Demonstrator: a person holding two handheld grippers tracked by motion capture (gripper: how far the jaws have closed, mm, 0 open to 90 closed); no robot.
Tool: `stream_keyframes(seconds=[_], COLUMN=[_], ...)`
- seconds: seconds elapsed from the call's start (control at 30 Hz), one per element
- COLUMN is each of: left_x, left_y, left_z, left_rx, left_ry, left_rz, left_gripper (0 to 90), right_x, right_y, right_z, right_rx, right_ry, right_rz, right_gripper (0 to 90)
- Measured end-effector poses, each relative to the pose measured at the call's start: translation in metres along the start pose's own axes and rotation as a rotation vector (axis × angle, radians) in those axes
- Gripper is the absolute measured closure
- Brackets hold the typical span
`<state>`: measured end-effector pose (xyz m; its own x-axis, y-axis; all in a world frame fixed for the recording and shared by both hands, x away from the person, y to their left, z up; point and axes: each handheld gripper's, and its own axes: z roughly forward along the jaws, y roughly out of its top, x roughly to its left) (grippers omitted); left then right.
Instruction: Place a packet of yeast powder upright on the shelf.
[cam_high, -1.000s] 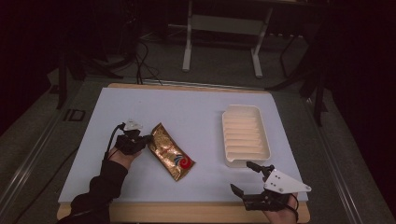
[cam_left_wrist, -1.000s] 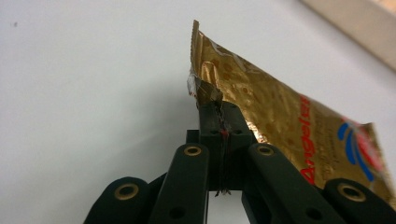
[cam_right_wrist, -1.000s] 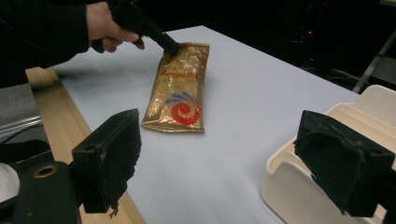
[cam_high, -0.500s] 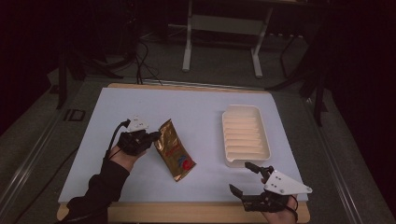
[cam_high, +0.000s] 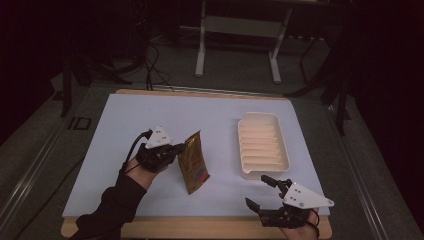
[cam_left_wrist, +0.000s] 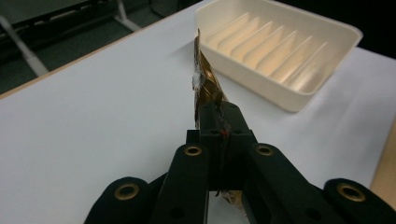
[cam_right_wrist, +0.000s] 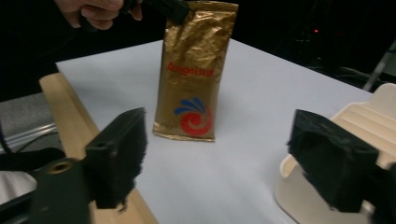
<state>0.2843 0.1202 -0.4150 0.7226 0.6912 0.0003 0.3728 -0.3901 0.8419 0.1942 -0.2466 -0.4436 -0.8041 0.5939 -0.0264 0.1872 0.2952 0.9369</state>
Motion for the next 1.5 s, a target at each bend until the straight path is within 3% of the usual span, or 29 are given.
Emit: stream_keyframes(seconds=[0.2,0.3,0.43,0.57,0.63,0.83,0.87,1.1,1.27,1.43,1.5], left_x=[-0.012,-0.016,-0.021,-0.022,-0.024,-0.033,-0.036,-0.039,-0.043,-0.045,-0.047], left_y=[0.006,0.007,0.010,0.016,0.020,0.026,0.028,0.030,0.031,0.033,0.034], left_z=[0.000,0.000,-0.003,-0.008,-0.012,-0.019,-0.022,-0.027,-0.029,-0.032,-0.034], left_rx=[-0.014,-0.025,-0.051,-0.068,-0.068,-0.070,-0.084,-0.106,-0.118,-0.136,-0.139], left_ry=[-0.028,-0.052,-0.066,-0.111,-0.124,-0.143,-0.166,-0.242,-0.276,-0.311,-0.319], left_rz=[0.033,0.051,0.074,0.099,0.114,0.171,0.183,0.197,0.218,0.229,0.237], left_gripper=[90.0,90.0,90.0,90.0,90.0,90.0,90.0,90.0,90.0,90.0,90.0], right_x=[0.001,0.002,0.002,0.000,-0.003,-0.011,-0.013,-0.023,-0.029,-0.033,-0.032], right_y=[0.003,0.003,0.007,0.011,0.017,0.035,0.039,0.068,0.078,0.086,0.087], right_z=[-0.004,-0.006,-0.007,-0.008,-0.010,-0.014,-0.014,-0.002,0.012,0.041,0.049], right_rx=[-0.013,-0.006,-0.017,-0.031,-0.036,-0.033,-0.035,0.032,0.052,0.084,0.099], right_ry=[0.005,0.011,0.010,0.017,0.052,0.049,0.054,0.104,0.162,0.221,0.249], right_rz=[-0.009,-0.019,-0.028,-0.032,-0.008,-0.045,-0.048,-0.125,-0.117,-0.108,-0.106], right_gripper=[28.7,37.3,33.4,29.8,29.2,28.2,28.2,32.5,33.2,35.1,40.8])
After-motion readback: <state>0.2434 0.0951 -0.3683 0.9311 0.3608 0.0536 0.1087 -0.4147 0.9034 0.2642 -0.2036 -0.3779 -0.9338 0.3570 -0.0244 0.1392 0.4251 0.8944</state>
